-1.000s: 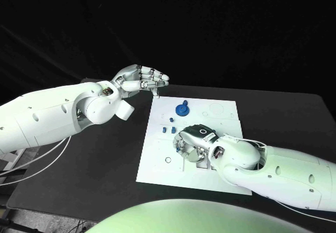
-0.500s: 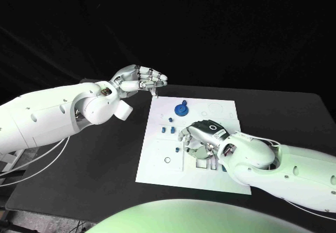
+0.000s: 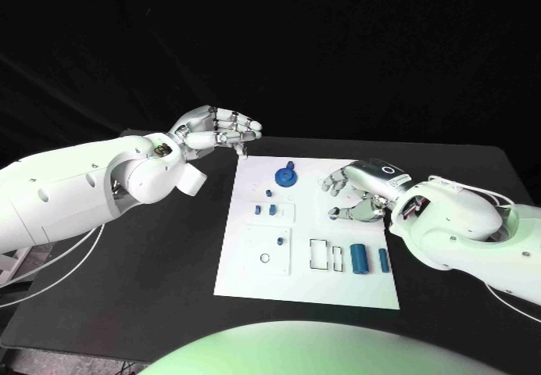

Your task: Assemble the parts on the task board

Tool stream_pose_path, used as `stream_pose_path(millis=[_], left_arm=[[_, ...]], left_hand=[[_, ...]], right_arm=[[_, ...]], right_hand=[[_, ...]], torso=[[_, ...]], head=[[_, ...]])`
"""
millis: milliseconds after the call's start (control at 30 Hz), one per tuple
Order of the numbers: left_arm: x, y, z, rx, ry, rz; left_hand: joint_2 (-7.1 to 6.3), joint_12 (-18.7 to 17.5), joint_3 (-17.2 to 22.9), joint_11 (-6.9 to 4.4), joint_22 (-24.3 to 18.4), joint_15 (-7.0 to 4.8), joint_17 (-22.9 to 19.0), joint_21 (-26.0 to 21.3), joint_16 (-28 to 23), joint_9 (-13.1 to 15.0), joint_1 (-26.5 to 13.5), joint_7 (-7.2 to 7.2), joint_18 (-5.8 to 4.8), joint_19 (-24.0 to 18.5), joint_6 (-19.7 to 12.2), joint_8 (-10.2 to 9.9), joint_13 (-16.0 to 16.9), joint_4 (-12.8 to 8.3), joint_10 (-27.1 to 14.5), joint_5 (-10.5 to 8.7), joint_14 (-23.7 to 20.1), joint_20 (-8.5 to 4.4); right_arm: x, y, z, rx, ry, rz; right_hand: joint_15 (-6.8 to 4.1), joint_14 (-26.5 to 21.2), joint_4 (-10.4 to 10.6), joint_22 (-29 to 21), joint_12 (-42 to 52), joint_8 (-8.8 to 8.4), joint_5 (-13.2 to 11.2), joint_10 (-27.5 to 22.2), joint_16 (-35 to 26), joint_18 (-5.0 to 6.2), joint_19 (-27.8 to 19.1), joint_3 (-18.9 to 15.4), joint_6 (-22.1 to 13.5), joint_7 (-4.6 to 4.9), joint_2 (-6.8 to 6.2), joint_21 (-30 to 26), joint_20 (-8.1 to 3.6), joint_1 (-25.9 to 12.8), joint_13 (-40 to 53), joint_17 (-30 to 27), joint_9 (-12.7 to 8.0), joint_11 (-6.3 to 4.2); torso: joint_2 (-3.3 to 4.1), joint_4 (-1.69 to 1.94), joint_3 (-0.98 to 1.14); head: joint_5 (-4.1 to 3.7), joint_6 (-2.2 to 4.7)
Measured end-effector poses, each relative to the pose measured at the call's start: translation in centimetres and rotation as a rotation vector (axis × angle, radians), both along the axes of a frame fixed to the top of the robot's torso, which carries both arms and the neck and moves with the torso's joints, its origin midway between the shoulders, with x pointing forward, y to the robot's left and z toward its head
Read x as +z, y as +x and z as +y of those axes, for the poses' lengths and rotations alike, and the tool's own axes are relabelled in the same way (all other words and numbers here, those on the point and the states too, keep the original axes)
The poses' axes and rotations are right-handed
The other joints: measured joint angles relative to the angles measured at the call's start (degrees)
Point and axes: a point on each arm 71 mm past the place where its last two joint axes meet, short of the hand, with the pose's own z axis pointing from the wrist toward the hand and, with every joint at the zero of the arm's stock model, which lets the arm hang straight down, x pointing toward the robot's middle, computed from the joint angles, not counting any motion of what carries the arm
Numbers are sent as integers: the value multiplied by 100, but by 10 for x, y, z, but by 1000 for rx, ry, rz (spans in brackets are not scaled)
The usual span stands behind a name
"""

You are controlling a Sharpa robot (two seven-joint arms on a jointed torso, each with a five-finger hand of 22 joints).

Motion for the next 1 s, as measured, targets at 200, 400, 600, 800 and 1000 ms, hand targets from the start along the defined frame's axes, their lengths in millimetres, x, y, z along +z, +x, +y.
stream_pose_path(millis=[200,400,600,800,1000], left_arm=[[0,0,0,-2,0,1],[-1,0,0,-2,0,2],[-1,0,-1,-6,0,3],[-1,-1,-1,-11,-1,4],[-1,-1,0,-13,-2,5]], left_hand=[[0,0,-16,0,0,0,0,0,0,0,0,0,0,0,0,0,0,-16,0,0,0,0],[0,0,-16,0,1,0,0,0,0,0,0,0,0,0,0,0,1,-16,0,0,0,0],[0,0,-16,1,-1,0,0,0,0,-4,0,0,0,0,0,0,-5,-16,-63,0,0,0],[0,0,-16,1,-5,0,0,0,0,-6,0,0,0,0,0,0,-6,-16,-63,0,0,0],[23,0,-16,1,-5,0,0,0,0,-5,-23,0,0,0,0,0,-5,-16,-62,0,0,0]], right_arm=[[-5,9,-14,-38,-40,32],[-13,12,-17,-48,-66,66],[-25,11,-15,-46,-77,105],[-32,12,-9,-41,-70,126],[-34,13,-7,-41,-66,135]], right_hand=[[59,6,814,0,23,-144,0,-350,-48,90,-41,-1011,-54,-21,59,-327,41,701,-208,-202,-88,67],[59,6,819,5,98,-144,0,-349,-48,90,-41,-1016,-54,-21,151,-328,41,793,-229,-202,-88,66],[59,6,819,4,194,-144,0,-252,-48,90,-40,-995,2,34,227,-328,41,869,-258,-232,-95,16],[59,6,816,4,290,-144,0,-5,-48,90,44,-630,143,96,419,-243,0,993,-317,-253,-140,-5],[35,-14,822,4,283,-144,0,354,-42,90,75,72,438,78,469,-167,-31,1003,-343,-259,-206,-38]], torso=[[8,3,3],[12,10,3],[18,16,1],[21,21,0],[21,19,-2]], head=[[-37,19],[-54,29],[-55,31],[-52,18],[-42,4]])
